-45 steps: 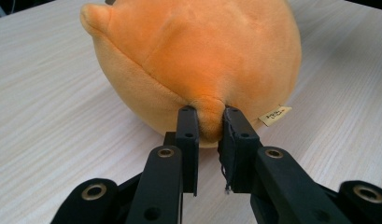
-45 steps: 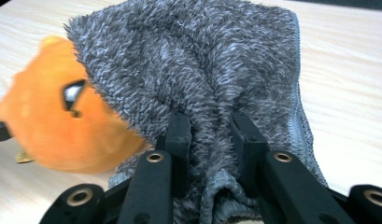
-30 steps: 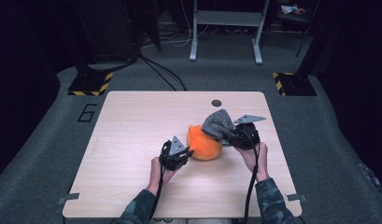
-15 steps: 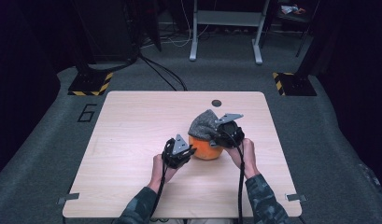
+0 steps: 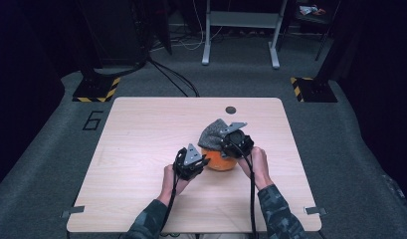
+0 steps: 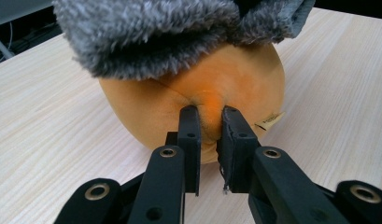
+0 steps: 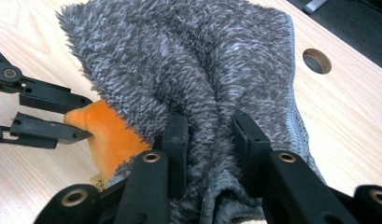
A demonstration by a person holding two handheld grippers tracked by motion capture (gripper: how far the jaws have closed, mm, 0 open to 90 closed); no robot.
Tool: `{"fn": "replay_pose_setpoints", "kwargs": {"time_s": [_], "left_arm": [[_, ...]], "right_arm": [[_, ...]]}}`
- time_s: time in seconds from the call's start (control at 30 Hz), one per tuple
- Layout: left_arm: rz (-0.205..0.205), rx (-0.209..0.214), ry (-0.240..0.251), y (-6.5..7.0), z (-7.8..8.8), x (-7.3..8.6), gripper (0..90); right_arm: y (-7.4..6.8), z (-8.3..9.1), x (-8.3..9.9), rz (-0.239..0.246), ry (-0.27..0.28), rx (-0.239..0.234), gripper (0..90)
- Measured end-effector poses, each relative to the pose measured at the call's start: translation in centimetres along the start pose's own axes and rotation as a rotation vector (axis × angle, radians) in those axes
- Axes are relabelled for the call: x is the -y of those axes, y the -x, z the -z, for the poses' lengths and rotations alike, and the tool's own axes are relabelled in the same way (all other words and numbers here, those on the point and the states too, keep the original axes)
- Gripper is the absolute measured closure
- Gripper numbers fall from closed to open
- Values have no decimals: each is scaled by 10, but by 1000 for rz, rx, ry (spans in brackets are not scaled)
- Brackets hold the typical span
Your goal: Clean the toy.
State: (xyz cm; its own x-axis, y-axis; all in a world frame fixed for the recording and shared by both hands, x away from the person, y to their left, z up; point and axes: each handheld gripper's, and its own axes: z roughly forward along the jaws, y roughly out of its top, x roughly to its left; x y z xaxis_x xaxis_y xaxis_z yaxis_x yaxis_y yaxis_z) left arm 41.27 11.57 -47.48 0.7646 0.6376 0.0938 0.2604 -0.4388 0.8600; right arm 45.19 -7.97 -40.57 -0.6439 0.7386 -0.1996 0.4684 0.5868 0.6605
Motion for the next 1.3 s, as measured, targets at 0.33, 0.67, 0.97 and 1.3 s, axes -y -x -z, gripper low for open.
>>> {"fn": "replay_pose_setpoints", "kwargs": {"time_s": [0.33, 0.67, 0.97, 1.3], "left_arm": [[50, 7, 24, -1, -1, 4, 798], [50, 8, 15, -1, 0, 5, 797], [52, 4, 16, -2, -1, 7, 797], [58, 2, 14, -3, -1, 7, 796]], "right_arm": [[16, 5, 15, -97, 24, -43, 693], [32, 4, 38, -194, 11, -44, 692], [45, -4, 58, -254, -24, -44, 692], [54, -23, 79, -312, -92, -56, 693]]}}
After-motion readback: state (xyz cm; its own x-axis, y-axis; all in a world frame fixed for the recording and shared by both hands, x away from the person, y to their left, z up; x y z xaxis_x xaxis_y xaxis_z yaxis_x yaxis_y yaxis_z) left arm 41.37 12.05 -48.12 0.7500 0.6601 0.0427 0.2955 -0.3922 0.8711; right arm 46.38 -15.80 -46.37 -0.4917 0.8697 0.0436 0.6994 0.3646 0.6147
